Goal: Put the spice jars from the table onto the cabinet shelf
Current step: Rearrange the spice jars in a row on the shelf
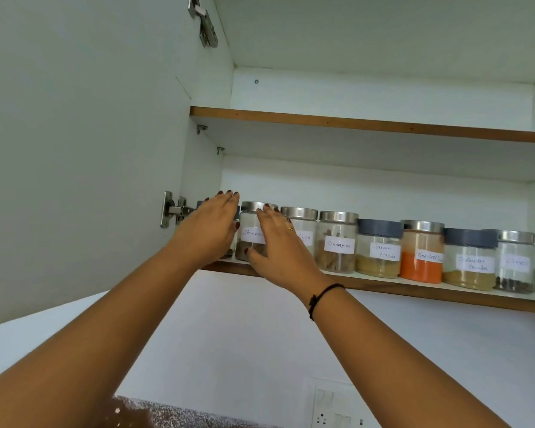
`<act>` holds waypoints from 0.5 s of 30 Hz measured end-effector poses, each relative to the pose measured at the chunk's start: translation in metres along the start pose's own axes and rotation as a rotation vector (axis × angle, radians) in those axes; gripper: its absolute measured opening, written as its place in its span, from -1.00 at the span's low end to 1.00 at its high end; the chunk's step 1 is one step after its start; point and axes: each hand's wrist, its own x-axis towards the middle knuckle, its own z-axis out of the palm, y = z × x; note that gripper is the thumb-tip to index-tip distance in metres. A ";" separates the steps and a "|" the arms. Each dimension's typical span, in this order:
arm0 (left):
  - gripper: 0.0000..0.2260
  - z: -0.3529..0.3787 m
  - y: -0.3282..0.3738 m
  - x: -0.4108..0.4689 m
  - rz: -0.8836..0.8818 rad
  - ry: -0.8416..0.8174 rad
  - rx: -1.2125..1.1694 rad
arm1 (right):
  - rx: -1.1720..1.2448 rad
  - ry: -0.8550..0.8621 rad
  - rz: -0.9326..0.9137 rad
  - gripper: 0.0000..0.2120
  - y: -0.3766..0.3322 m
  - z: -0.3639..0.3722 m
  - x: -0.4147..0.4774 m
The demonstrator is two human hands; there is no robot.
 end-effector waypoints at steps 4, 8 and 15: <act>-0.59 -0.007 -0.012 0.027 0.026 -0.032 0.089 | -0.023 0.041 -0.033 -0.35 -0.004 -0.006 0.021; -0.76 -0.018 -0.025 0.044 -0.034 -0.116 0.066 | -0.177 0.068 -0.039 -0.58 -0.004 -0.018 0.048; -0.79 -0.034 -0.031 0.058 -0.013 -0.232 0.020 | -0.172 0.081 0.028 -0.80 0.003 -0.026 0.080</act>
